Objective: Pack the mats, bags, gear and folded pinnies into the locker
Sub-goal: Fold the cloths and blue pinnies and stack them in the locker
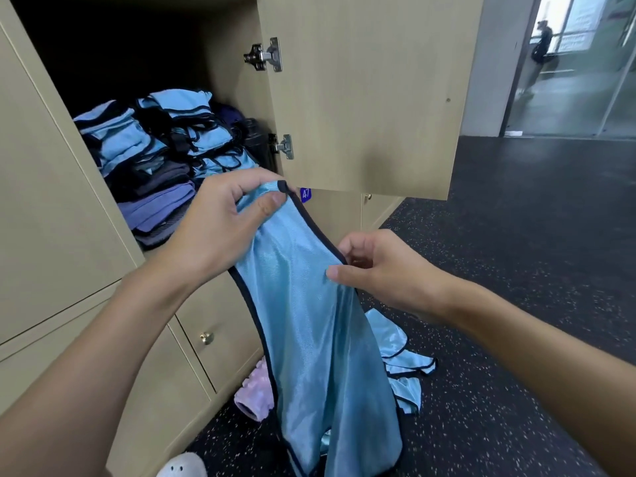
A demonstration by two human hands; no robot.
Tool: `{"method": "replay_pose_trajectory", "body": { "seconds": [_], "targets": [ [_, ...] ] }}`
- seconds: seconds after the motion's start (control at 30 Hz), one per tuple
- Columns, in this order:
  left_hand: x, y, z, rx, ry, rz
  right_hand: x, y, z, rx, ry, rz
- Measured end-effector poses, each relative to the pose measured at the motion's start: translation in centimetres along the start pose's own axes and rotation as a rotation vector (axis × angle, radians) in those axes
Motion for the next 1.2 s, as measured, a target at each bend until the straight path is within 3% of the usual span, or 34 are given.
{"method": "replay_pose_trajectory", "body": {
  "seconds": [0.17,0.27,0.47,0.7,0.8,0.97,1.2],
  "targets": [
    [-0.2,0.3,0.4,-0.051,-0.005,-0.136,0.2,0.3,0.2,-0.046,0.093,0.009],
    [-0.2,0.6,0.7,-0.078,0.015,-0.132,0.2,0.4,0.3,-0.055,0.11,0.001],
    [-0.2,0.3,0.2,-0.125,0.091,-0.054,0.0,0.5,0.6,-0.019,-0.103,0.029],
    [-0.5,0.0,-0.7,-0.066,0.054,-0.024,-0.6,0.9,0.6,-0.255,-0.282,0.099],
    [-0.7,0.3,-0.7,-0.089,-0.035,-0.08,-0.4,0.5,0.4,-0.305,-0.153,0.067],
    [-1.7,-0.1,2.0,0.042,-0.44,-0.262,-0.4,-0.4,0.3,-0.335,-0.029,0.019],
    [-1.6,-1.1,2.9,0.101,-0.536,-0.207,-0.9,-0.6,0.5,-0.299,-0.084,0.007]
  ]
}}
Point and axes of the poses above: each hand's wrist, its own x-axis towards the middle knuckle, its own z-axis out of the palm, y = z × x, the point moved 2 cm from there along x, towards the middle knuckle, and after that the axes turned 9 degrees about -y, right-handed, at the moved point
